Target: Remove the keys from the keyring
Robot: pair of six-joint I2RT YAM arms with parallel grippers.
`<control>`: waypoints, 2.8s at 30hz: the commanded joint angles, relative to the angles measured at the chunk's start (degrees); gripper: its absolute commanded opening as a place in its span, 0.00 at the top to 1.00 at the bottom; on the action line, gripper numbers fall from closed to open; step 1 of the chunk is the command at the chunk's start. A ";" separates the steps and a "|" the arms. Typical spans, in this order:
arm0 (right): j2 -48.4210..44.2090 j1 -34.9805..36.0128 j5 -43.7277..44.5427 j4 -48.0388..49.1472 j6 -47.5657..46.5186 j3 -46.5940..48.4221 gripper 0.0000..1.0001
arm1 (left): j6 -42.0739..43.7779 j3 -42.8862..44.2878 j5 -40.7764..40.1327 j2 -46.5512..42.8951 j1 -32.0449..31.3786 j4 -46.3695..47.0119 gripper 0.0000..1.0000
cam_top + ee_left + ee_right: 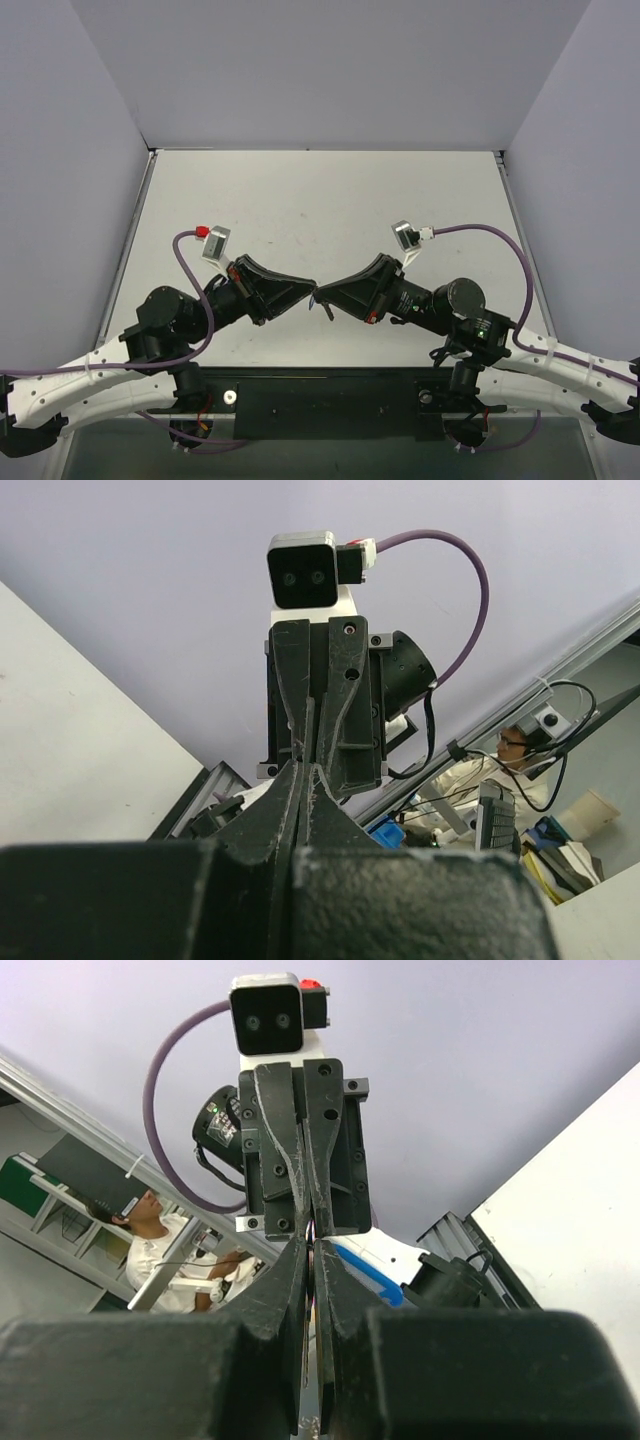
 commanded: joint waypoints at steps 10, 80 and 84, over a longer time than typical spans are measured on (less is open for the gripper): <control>2.63 -0.21 -5.86 -11.58 -2.47 10.19 1.00 | 12.91 20.68 12.51 4.98 -0.74 -28.53 1.00; 5.28 -5.04 -20.19 -31.11 -8.80 17.23 1.00 | 17.06 25.72 9.01 7.81 0.32 -33.65 0.39; 4.05 -5.04 -18.35 -29.00 -8.19 16.01 1.00 | 13.46 22.38 6.82 4.83 0.32 -29.79 0.38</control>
